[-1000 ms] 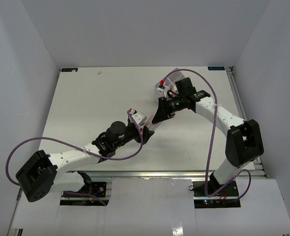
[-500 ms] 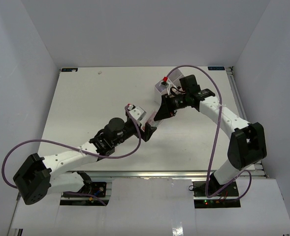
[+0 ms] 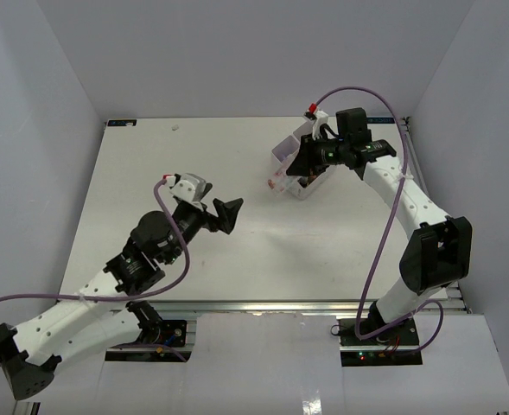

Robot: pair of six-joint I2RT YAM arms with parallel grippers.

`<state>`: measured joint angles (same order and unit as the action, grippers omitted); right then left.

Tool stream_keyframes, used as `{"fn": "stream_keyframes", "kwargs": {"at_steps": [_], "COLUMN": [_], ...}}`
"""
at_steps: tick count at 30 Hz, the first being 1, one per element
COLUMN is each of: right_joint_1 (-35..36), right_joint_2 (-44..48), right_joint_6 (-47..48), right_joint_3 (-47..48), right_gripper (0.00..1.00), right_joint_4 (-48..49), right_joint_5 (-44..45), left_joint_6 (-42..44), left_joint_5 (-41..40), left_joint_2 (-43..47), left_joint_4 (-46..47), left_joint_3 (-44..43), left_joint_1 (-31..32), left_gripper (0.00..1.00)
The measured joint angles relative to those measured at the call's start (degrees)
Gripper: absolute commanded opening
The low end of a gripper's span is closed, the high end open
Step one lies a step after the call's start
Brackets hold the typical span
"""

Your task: Organize the makeup

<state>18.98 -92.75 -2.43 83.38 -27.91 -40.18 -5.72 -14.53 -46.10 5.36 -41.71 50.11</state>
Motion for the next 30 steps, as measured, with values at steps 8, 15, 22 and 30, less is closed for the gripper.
{"fn": "stream_keyframes", "kwargs": {"at_steps": [8,15,22,30], "right_joint_1": [-1.51,-4.55,-8.61,-9.97], "right_joint_2": [-0.4,-2.76,-9.55,-12.9], "right_joint_6": [-10.39,-22.27,-32.1,-39.78], "right_joint_3": [1.45,3.43,5.23,5.27], "right_gripper": [0.11,0.09,0.11,0.12], "right_joint_4": [10.22,17.8,19.91,20.83], "right_joint_5": [15.04,25.45,31.9,32.25], "left_joint_6": [-0.34,-1.65,-2.76,-3.9], "left_joint_5": [-10.93,-16.04,-17.79,-18.36], "left_joint_2": [14.11,19.75,19.64,19.16], "left_joint_4": [-12.03,-16.15,-17.83,-18.29], "left_joint_3": [-0.16,3.53,3.92,4.6], "left_joint_1": [0.0,0.0,0.0,0.0], "left_gripper": [0.98,0.98,0.98,0.98]}}
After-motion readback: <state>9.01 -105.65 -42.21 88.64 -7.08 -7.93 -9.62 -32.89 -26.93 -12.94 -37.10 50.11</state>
